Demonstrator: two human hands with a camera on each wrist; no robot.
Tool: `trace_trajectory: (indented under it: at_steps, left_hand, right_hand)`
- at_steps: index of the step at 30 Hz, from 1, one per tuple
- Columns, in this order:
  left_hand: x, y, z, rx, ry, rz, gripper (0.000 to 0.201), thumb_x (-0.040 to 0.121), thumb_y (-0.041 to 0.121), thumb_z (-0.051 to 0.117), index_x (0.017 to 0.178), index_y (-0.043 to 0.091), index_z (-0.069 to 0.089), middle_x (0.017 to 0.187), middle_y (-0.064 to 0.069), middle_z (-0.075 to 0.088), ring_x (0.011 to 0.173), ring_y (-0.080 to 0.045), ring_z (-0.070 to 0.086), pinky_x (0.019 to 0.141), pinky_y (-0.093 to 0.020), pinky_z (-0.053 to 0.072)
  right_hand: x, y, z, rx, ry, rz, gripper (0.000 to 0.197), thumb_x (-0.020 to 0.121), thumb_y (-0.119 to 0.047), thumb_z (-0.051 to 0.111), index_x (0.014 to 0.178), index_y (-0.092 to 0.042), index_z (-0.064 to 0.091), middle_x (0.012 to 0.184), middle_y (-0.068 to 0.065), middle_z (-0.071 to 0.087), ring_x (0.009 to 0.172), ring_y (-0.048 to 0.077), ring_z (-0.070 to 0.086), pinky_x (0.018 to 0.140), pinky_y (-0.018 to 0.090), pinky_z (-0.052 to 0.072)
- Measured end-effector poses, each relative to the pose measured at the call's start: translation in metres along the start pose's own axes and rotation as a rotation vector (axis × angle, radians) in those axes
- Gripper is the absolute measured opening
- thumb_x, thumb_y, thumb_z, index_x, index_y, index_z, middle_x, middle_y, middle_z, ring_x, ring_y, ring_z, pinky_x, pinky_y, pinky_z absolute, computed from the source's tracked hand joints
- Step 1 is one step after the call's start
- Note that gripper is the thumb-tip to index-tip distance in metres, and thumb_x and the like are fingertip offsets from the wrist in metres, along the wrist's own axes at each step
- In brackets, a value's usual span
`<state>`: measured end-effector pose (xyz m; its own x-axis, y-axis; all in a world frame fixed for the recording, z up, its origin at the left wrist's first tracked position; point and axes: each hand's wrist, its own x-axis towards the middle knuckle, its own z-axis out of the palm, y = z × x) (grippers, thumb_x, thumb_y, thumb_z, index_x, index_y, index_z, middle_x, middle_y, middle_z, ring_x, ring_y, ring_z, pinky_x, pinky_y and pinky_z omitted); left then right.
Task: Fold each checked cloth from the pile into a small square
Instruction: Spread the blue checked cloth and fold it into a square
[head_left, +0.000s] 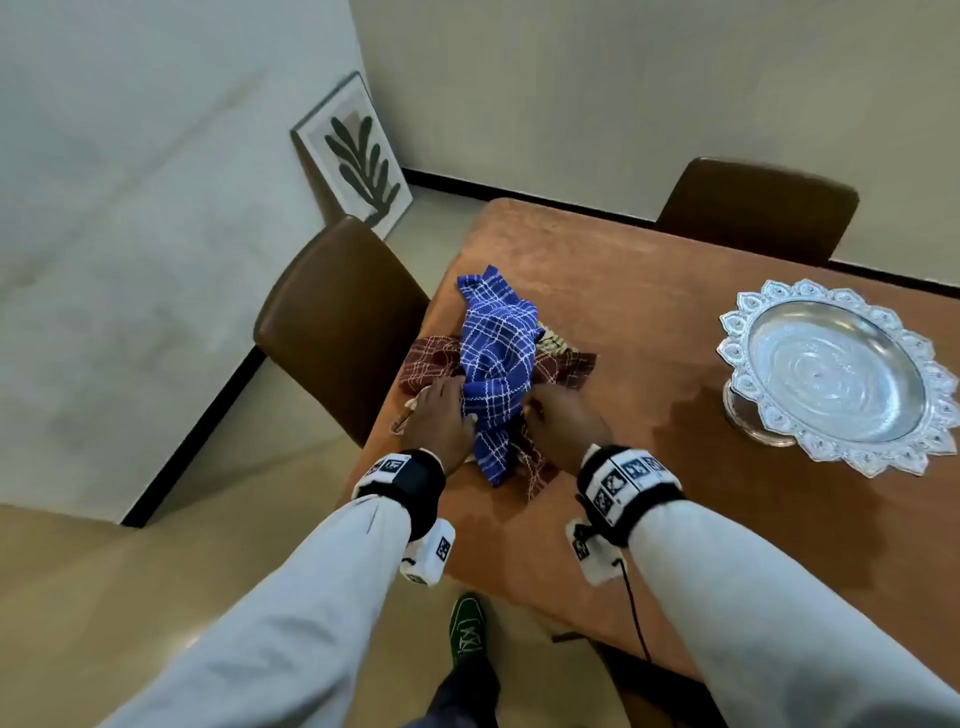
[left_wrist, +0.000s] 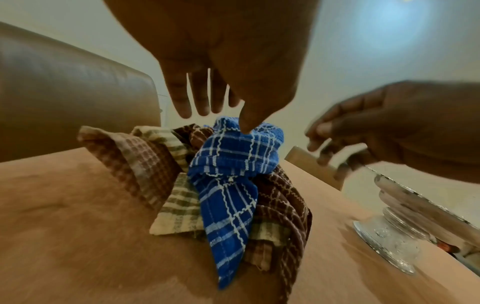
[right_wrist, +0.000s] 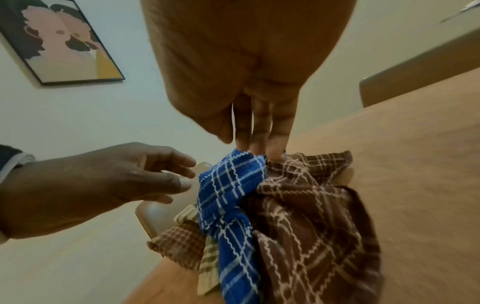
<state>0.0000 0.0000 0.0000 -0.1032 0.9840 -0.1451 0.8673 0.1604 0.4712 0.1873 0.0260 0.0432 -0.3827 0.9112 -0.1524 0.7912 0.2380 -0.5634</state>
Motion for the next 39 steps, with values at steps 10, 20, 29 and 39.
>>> trace_trajectory:
  at_steps: [10, 20, 29, 39]
  left_hand:
    - [0.031, -0.012, -0.007, -0.126, 0.018, 0.172, 0.019, 0.092, 0.031, 0.061, 0.101, 0.014, 0.062, 0.100, -0.001, 0.055, 0.089, -0.018, 0.054, 0.078, -0.032, 0.044]
    - [0.000, 0.085, -0.090, -0.571, 0.175, 0.314, 0.040, 0.091, 0.055, 0.057, 0.115, 0.023, 0.053, 0.099, 0.005, 0.069, 0.087, -0.005, 0.068, 0.070, -0.033, 0.057]
    - [-0.073, 0.171, -0.050, -0.311, -0.144, 0.639, 0.059, 0.077, 0.026, 0.077, 0.126, 0.027, 0.044, 0.110, 0.006, 0.056, 0.086, -0.010, 0.059, 0.075, -0.028, 0.050]
    - [-0.143, 0.213, 0.023, -0.411, -0.657, 0.409, 0.026, 0.088, 0.016, 0.073, 0.112, 0.007, 0.069, 0.088, 0.006, 0.069, 0.071, 0.008, 0.062, 0.066, -0.007, 0.043]
  right_hand:
    - [0.066, 0.015, 0.005, -0.313, -0.097, -0.142, 0.028, 0.091, -0.010, 0.051, 0.117, -0.015, 0.061, 0.123, 0.007, 0.056, 0.111, 0.030, 0.040, 0.088, 0.042, 0.042]
    - [-0.003, 0.012, -0.096, 0.127, 0.551, -0.231, 0.020, 0.095, -0.010, 0.051, 0.107, -0.013, 0.066, 0.104, 0.002, 0.067, 0.099, 0.022, 0.053, 0.082, 0.030, 0.042]
    - [-0.116, 0.096, -0.148, 0.148, 0.398, -0.057, 0.020, 0.100, -0.025, 0.051, 0.087, -0.012, 0.058, 0.069, 0.006, 0.059, 0.063, 0.023, 0.052, 0.062, 0.038, 0.045]
    - [-0.231, 0.181, -0.098, 0.218, 0.056, 0.049, 0.063, 0.079, -0.071, 0.052, 0.114, -0.019, 0.059, 0.105, 0.001, 0.061, 0.095, 0.015, 0.058, 0.083, 0.033, 0.047]
